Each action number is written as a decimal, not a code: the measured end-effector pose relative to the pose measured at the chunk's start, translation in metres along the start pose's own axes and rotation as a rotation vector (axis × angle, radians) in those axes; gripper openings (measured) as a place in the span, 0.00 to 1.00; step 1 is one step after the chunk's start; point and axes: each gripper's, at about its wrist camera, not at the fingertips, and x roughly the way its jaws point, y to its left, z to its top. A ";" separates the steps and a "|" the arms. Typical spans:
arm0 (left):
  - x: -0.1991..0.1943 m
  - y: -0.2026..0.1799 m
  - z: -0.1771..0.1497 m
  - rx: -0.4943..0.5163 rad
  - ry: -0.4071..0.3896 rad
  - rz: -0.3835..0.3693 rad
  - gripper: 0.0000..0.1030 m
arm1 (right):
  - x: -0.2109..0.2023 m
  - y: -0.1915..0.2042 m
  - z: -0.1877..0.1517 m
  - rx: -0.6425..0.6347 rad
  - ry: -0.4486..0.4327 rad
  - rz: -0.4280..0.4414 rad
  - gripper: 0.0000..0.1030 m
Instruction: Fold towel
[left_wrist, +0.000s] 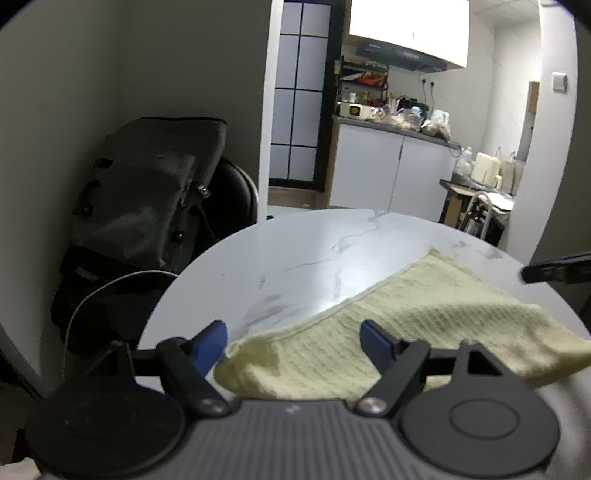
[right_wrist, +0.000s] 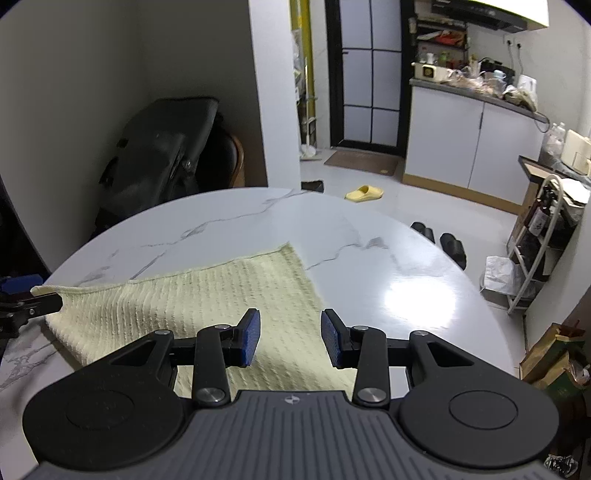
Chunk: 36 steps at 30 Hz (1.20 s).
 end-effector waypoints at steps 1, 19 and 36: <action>0.001 0.000 0.000 0.001 0.000 -0.002 0.82 | 0.003 0.002 0.001 -0.004 0.004 0.003 0.41; 0.006 0.000 -0.006 0.015 -0.017 0.001 0.82 | 0.080 0.038 0.042 -0.069 0.055 -0.038 0.49; 0.015 0.021 -0.009 -0.040 0.008 -0.026 0.82 | 0.103 0.044 0.037 -0.083 0.085 -0.016 0.19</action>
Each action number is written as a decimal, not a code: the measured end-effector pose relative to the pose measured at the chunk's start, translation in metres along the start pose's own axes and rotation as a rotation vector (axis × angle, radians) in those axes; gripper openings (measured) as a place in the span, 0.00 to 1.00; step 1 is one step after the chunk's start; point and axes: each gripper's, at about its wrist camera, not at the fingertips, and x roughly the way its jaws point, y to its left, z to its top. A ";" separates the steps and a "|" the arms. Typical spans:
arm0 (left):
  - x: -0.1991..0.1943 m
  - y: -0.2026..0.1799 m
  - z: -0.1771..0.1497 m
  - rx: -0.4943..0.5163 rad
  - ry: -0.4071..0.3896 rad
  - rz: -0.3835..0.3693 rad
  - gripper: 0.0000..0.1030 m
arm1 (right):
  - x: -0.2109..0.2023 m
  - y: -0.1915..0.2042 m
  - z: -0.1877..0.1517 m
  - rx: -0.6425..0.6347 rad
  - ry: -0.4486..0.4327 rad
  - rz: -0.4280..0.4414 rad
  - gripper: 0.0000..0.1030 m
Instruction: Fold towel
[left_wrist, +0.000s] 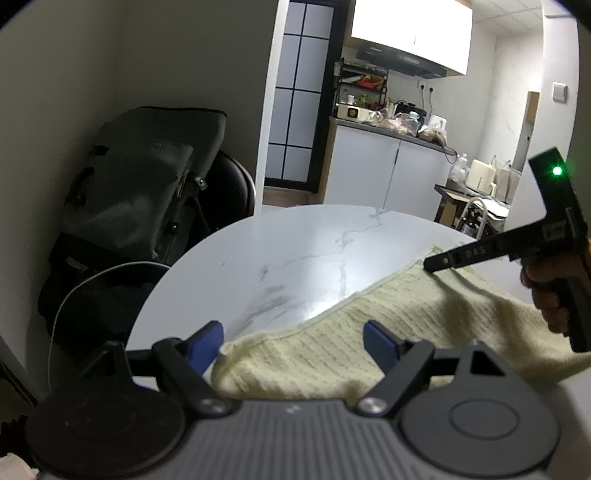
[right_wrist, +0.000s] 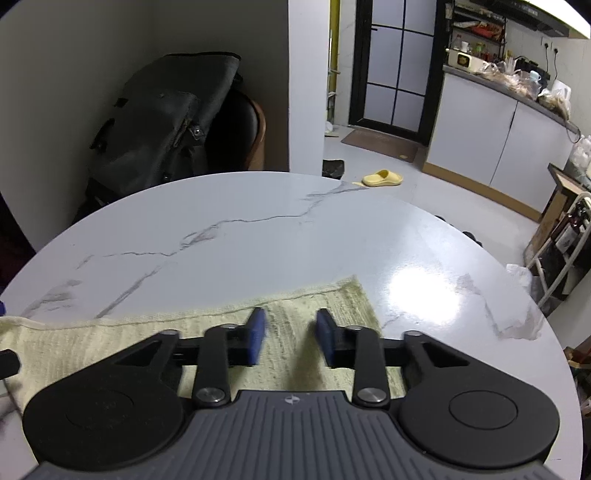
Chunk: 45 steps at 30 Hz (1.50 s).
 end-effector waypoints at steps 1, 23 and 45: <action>0.001 0.003 0.000 -0.011 0.004 0.000 0.82 | -0.001 0.001 0.001 -0.002 0.001 -0.001 0.15; -0.002 0.014 0.004 -0.075 -0.011 0.005 0.82 | -0.091 0.014 0.001 -0.035 -0.146 0.013 0.04; -0.022 0.017 0.006 -0.099 -0.055 0.020 0.83 | -0.182 0.065 -0.092 -0.010 -0.183 0.054 0.04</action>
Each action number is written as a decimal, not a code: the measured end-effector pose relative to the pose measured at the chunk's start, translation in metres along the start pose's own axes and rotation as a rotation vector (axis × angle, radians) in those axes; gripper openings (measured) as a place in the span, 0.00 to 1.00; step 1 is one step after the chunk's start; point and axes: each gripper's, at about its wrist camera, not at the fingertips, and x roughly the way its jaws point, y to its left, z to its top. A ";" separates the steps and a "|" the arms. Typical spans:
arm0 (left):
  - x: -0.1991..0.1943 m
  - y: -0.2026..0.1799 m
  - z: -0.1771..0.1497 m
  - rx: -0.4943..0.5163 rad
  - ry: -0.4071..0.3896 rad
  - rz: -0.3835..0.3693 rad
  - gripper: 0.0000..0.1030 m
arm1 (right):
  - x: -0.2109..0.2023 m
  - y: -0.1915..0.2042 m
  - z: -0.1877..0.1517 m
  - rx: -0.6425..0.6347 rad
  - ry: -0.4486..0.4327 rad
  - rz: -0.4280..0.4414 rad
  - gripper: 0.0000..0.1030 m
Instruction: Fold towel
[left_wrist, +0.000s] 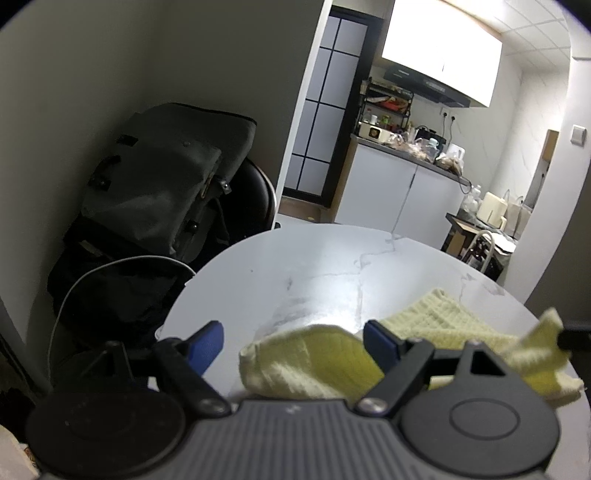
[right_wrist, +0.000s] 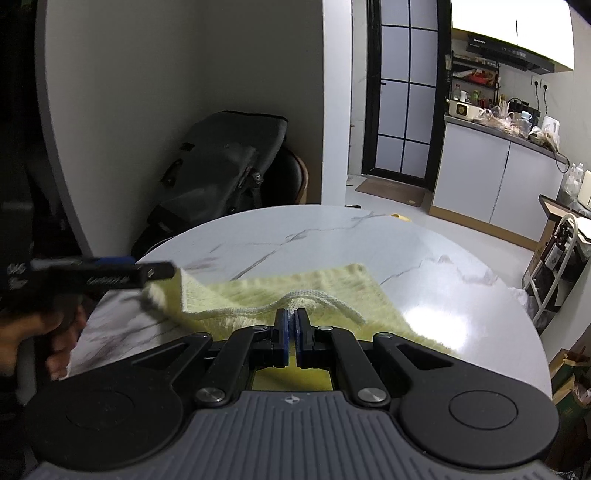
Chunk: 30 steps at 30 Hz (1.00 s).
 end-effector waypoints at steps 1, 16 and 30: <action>-0.002 -0.002 -0.001 0.011 -0.009 0.003 0.83 | -0.004 0.003 -0.006 0.003 0.001 0.007 0.04; -0.018 -0.019 -0.005 0.061 -0.004 -0.021 0.85 | -0.033 0.029 -0.046 0.025 0.009 0.020 0.04; -0.015 -0.026 -0.007 0.074 0.012 -0.060 0.85 | -0.042 0.049 -0.088 0.060 0.056 0.043 0.04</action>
